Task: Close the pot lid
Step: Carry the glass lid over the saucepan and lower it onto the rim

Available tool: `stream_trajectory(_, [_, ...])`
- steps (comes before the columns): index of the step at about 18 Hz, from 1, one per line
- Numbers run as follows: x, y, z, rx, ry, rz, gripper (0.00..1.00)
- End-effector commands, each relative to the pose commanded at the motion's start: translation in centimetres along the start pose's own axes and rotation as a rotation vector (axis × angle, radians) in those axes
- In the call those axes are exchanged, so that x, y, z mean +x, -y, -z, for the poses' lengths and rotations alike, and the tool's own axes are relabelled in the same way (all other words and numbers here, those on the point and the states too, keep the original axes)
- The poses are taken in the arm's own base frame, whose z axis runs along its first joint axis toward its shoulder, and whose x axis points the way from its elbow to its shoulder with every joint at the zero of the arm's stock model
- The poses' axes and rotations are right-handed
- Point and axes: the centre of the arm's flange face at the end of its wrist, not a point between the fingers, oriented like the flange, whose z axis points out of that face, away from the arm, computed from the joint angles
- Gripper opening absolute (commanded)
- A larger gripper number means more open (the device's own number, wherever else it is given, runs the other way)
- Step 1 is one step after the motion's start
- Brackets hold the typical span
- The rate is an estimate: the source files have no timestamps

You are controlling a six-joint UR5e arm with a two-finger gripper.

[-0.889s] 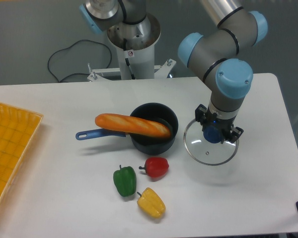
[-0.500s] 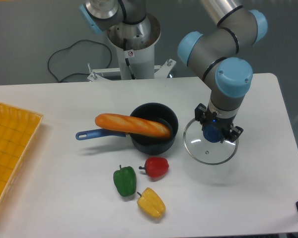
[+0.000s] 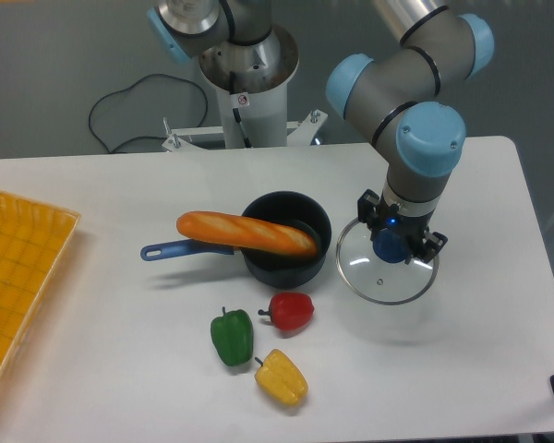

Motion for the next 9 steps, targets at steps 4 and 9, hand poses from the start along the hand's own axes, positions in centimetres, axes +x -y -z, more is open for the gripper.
stream_trajectory(4, [2.9, 0.4, 0.0, 0.039, -0.026, -0.007, 0.36])
stream_trajectory(9, [5.5, 2.7, -0.8, 0.031, -0.048, -0.009, 0.36])
